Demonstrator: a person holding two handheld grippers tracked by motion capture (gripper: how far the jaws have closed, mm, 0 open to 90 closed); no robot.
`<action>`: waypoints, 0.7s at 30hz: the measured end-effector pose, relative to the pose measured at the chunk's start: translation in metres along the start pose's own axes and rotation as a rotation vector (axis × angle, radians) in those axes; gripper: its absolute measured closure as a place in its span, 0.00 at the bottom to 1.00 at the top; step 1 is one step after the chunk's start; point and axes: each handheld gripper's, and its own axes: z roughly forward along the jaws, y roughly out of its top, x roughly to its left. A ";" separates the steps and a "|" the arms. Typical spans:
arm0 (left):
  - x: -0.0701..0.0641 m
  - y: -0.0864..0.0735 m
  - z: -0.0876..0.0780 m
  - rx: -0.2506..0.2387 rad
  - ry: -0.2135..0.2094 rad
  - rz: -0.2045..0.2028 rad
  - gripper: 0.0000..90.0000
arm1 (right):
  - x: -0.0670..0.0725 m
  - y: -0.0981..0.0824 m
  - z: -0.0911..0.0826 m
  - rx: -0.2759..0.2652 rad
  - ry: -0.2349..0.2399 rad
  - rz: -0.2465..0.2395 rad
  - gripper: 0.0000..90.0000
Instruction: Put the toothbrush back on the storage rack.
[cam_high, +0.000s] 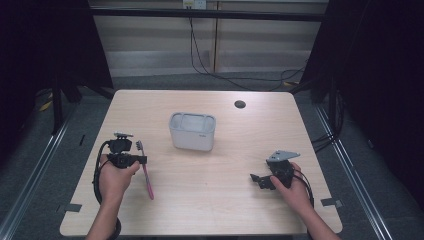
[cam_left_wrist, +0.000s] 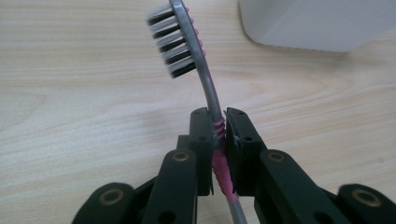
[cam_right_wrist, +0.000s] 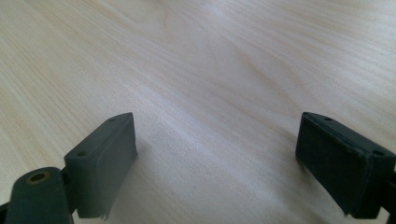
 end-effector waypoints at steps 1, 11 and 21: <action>-0.002 0.002 -0.004 -0.014 -0.005 0.006 0.91 | 0.000 0.000 0.000 0.000 0.000 0.000 0.13; -0.003 0.007 -0.017 -0.092 -0.023 0.011 0.91 | 0.000 0.000 0.000 0.000 0.000 0.000 0.13; -0.007 0.011 -0.028 -0.195 -0.028 0.025 0.91 | 0.000 0.000 0.000 0.000 0.000 0.000 0.13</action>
